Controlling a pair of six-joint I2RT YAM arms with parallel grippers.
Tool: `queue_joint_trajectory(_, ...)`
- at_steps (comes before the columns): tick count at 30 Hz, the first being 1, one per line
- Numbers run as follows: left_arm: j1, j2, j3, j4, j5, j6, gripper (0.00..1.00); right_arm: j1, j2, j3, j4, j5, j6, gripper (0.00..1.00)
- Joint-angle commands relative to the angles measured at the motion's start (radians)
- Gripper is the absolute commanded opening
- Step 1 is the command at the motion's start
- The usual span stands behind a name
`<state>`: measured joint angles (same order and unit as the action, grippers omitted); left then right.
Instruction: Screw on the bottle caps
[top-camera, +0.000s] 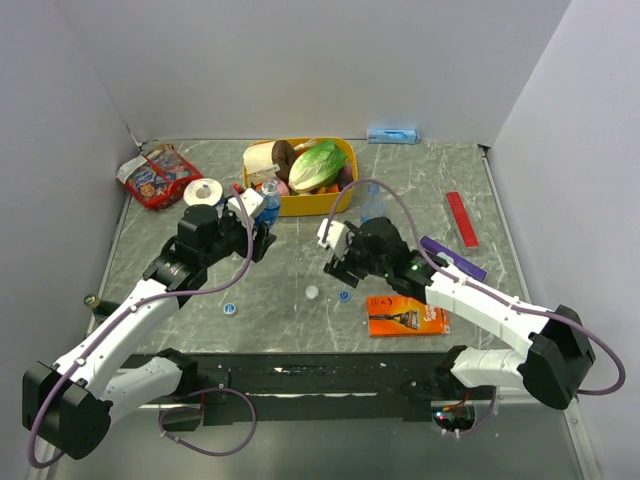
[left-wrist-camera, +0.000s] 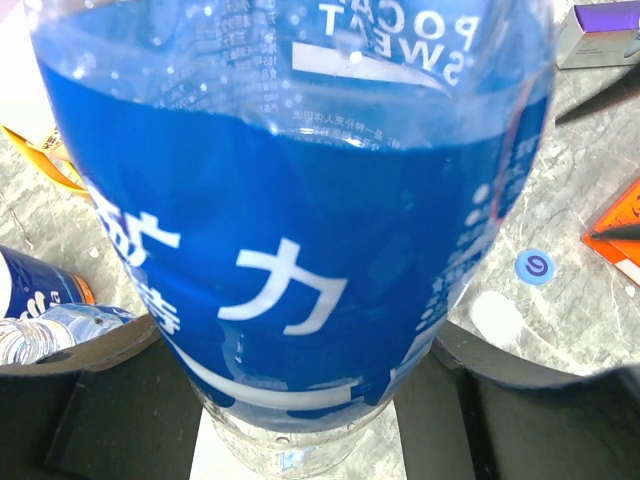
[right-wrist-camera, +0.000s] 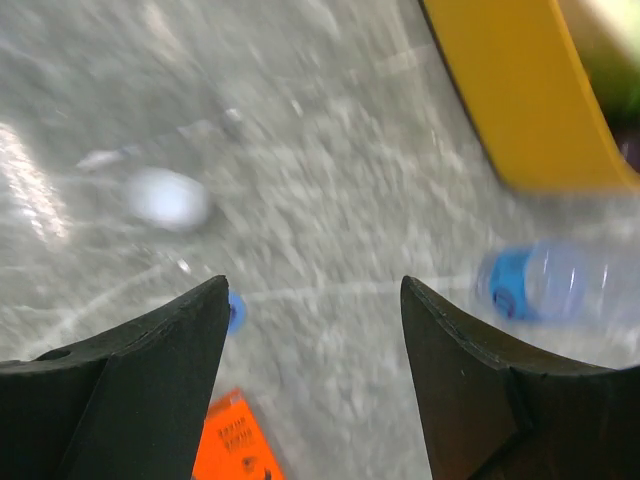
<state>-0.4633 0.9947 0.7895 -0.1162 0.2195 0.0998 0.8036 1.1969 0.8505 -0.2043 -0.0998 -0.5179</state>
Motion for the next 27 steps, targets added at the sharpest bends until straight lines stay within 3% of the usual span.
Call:
queue_joint_trajectory(1, 0.008, -0.019, -0.009, 0.053, -0.005, -0.011, 0.01, -0.053, -0.011, 0.042, 0.025, 0.000, 0.081, 0.76)
queue_joint_trajectory(6, 0.009, -0.016, -0.019, 0.061, 0.015, -0.026, 0.01, -0.070, 0.050, 0.078, 0.028, -0.038, 0.067, 0.74)
queue_joint_trajectory(15, 0.014, -0.031, -0.033, 0.053, 0.011, -0.040, 0.01, 0.012, 0.116, 0.072, -0.079, -0.423, -0.033, 0.66)
queue_joint_trajectory(20, 0.017, -0.039, -0.027, 0.049, 0.014, -0.048, 0.01, 0.170, 0.161, 0.061, -0.194, -0.504, -0.330, 0.70)
queue_joint_trajectory(27, 0.032, -0.091, -0.041, 0.035, 0.017, -0.040, 0.01, 0.226, 0.367, 0.194, -0.380, -0.509, -0.666, 0.68)
